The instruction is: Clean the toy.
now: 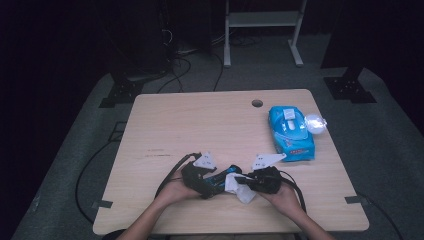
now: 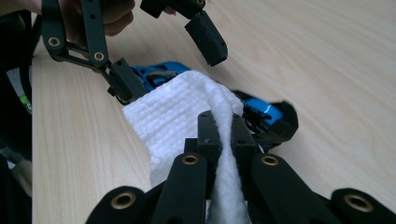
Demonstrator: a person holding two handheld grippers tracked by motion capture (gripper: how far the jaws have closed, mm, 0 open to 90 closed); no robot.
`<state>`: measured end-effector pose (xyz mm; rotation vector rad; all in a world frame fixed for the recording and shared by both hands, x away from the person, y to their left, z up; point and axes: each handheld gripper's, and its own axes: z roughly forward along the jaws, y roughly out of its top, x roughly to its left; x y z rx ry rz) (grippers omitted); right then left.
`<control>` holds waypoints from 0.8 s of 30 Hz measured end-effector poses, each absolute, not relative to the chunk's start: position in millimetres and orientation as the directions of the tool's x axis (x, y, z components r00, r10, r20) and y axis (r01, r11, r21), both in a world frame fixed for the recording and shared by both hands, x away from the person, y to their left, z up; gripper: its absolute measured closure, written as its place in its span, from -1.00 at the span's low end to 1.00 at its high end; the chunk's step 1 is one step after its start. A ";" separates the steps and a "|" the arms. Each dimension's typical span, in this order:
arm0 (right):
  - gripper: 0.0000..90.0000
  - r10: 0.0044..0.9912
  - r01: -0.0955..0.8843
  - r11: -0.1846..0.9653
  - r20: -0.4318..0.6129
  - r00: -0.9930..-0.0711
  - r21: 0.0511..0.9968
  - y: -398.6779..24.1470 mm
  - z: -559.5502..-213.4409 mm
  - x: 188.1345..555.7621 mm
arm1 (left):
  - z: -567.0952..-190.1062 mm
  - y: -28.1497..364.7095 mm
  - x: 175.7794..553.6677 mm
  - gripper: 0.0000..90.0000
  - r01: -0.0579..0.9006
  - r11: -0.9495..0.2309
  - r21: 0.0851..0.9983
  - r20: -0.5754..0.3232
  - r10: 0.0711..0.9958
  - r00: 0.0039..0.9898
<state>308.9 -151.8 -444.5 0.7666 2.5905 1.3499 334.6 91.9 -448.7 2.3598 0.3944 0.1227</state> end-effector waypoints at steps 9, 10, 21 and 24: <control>0.91 0.484 0.399 0.454 0.155 -0.861 0.797 -166.7 -444.7 300.0 | -462.8 82.7 328.8 -0.51 0.227 -0.730 0.645 0.015 0.309 0.951; 0.91 0.490 0.403 0.437 0.163 -0.857 0.804 -171.3 -442.2 298.9 | -463.0 82.8 328.8 -0.54 0.226 -0.731 0.644 0.018 0.310 0.950; 0.90 0.541 0.427 0.348 0.193 -0.819 0.835 -205.6 -434.2 296.3 | -468.7 76.4 326.7 -0.61 0.215 -0.757 0.617 0.037 0.301 0.953; 0.90 0.546 0.432 0.339 0.200 -0.814 0.836 -207.4 -436.2 297.0 | -468.1 76.9 327.0 -0.51 0.220 -0.750 0.624 0.038 0.310 0.950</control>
